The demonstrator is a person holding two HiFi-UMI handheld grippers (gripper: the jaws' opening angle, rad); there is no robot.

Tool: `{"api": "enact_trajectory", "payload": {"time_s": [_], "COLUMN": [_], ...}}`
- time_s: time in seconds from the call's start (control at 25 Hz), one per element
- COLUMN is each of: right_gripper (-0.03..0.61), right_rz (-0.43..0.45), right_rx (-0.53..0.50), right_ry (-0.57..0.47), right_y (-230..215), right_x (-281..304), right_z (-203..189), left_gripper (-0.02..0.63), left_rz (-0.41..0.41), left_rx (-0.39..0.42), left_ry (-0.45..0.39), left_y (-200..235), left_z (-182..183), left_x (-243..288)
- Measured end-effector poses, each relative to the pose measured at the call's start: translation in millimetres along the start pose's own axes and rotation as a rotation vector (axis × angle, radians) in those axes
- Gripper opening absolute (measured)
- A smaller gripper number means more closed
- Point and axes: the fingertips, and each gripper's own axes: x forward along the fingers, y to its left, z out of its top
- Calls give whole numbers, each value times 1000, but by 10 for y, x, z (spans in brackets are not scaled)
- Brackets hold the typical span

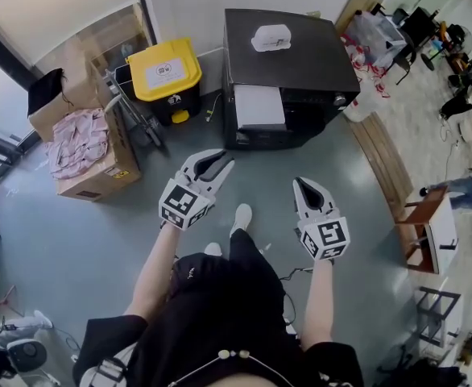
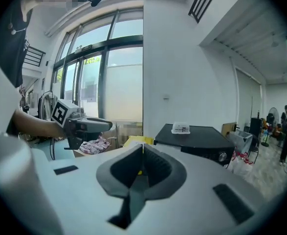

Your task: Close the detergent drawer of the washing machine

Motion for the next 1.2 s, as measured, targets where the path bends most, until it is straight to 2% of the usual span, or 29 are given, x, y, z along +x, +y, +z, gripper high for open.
{"api": "enact_trajectory", "payload": {"time_s": [0.28,0.44,0.56,0.76,0.96,1.2], "right_gripper": [43,58,61,71,91,100], "right_rz": [84,136,180,264,383,537], "right_rx": [-8,-52,-58,-132,-225,-351], "right_ry": [51,99,140,218,314,445], "right_y": [-396,-559,-676,-822,-906,-928], "right_x": [470,759,936,1218,1540,1860], "right_z": [-55,-143,-270,-436,-651,-903], "left_gripper": [94,146,148,147,147,147], "left_rz": [4,-46,-74,-119,-211,-262], "left_rx": [-43,-49,-37,15,134,177], "left_ry": [68,177,243,350,543,665], "left_y": [283,335,353,391,387,462], "left_z": [-143,-394,-544,-732,-1123,-1416], "left_x": [504,826,1011,1284,1567,1846]}}
